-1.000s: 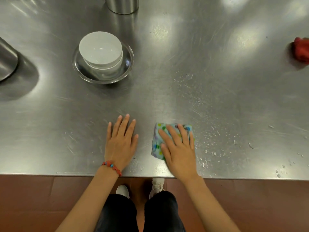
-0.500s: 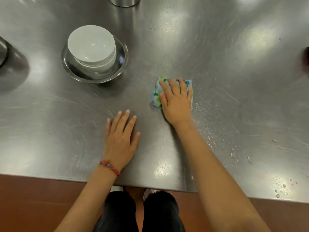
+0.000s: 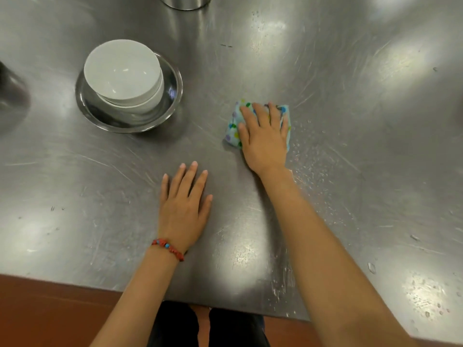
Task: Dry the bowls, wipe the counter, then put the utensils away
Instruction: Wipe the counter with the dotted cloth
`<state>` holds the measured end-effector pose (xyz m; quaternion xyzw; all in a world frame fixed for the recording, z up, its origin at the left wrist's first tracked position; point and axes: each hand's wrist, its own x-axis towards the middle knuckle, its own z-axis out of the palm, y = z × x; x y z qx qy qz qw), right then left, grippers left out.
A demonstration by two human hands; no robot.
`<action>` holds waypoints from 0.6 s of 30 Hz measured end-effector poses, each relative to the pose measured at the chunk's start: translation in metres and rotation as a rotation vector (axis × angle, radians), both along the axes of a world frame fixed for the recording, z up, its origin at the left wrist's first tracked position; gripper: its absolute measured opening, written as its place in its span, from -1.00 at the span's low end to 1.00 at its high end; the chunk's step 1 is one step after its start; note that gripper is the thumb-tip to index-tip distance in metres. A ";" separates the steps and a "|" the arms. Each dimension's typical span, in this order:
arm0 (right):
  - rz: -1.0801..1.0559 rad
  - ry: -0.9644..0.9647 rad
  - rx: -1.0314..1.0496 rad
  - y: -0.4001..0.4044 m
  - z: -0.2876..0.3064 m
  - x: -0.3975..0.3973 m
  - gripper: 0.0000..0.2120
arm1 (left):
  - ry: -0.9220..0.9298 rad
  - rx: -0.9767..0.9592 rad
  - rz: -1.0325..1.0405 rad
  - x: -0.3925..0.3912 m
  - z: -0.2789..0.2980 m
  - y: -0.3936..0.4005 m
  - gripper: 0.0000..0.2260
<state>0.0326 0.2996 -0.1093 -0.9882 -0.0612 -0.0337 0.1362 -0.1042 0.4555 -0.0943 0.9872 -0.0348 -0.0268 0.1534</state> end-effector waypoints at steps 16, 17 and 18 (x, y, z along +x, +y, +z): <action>-0.164 0.036 -0.005 -0.110 0.010 0.006 -0.59 | 0.020 -0.037 0.051 -0.002 0.001 -0.008 -0.61; -0.212 0.050 -0.004 -0.106 0.009 0.005 -0.58 | 0.008 -0.043 0.062 -0.003 0.002 -0.010 -0.62; -0.242 0.066 0.005 -0.096 0.009 0.001 -0.58 | -0.004 -0.048 0.069 -0.003 0.002 -0.012 -0.62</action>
